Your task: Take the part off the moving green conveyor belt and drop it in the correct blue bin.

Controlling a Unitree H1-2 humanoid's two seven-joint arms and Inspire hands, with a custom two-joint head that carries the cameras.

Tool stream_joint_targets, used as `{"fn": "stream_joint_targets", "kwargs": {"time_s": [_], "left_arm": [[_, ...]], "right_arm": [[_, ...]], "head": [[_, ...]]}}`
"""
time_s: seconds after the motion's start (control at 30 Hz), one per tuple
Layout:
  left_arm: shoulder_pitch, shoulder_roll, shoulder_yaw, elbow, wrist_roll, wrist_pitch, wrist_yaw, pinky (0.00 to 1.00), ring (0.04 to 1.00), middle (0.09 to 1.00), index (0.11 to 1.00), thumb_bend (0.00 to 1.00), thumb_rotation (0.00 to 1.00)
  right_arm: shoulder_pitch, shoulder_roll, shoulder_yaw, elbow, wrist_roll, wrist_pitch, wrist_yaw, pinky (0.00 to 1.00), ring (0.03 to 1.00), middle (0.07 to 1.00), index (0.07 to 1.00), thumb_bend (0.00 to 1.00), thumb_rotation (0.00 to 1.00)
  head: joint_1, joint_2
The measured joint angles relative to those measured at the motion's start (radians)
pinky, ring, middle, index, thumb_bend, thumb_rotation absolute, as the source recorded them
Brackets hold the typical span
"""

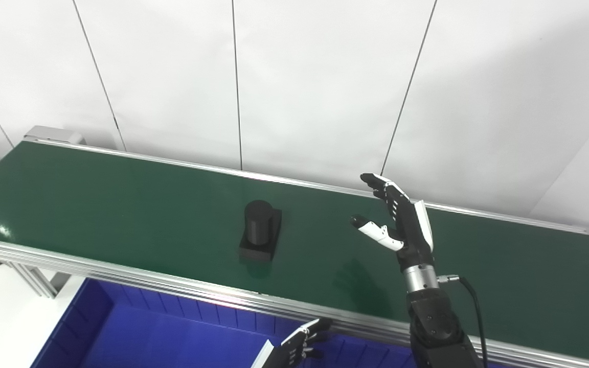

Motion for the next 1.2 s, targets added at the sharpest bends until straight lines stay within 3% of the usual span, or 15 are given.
{"fn": "stream_joint_targets", "kwargs": {"time_s": [0.3, 0.57, 0.7, 1.03, 1.2], "left_arm": [[-0.002, 0.004, -0.014, -0.002, 0.009, 0.000, 0.026, 0.75, 0.852, 0.892, 0.862, 0.84, 0.69], [-0.008, 0.017, -0.052, -0.009, 0.024, 0.000, 0.054, 0.78, 0.877, 0.899, 0.875, 0.82, 0.70], [-0.010, 0.020, -0.061, -0.011, 0.026, 0.000, 0.071, 0.80, 0.882, 0.900, 0.874, 0.80, 0.70], [-0.011, 0.035, -0.093, -0.040, 0.026, 0.000, 0.087, 0.80, 0.879, 0.902, 0.871, 0.77, 0.69], [-0.010, 0.036, -0.095, -0.044, 0.026, 0.000, 0.098, 0.79, 0.878, 0.899, 0.868, 0.78, 0.67]], "right_arm": [[-0.071, 0.006, 0.002, 0.168, 0.015, -0.002, 0.008, 0.78, 0.826, 0.833, 0.819, 0.98, 0.51], [-0.168, 0.013, 0.064, 0.294, -0.032, -0.002, 0.001, 0.70, 0.790, 0.850, 0.842, 0.99, 0.54], [-0.199, 0.021, 0.079, 0.346, -0.053, -0.003, 0.000, 0.68, 0.782, 0.852, 0.837, 1.00, 0.49], [-0.225, 0.044, 0.109, 0.407, -0.096, -0.003, -0.002, 0.65, 0.748, 0.835, 0.825, 1.00, 0.44], [-0.245, 0.056, 0.145, 0.434, -0.160, -0.003, -0.042, 0.60, 0.700, 0.816, 0.812, 1.00, 0.40]], "head": [[0.029, 0.003], [0.041, 0.015], [0.046, 0.018], [0.060, 0.025], [0.060, 0.029]]}}
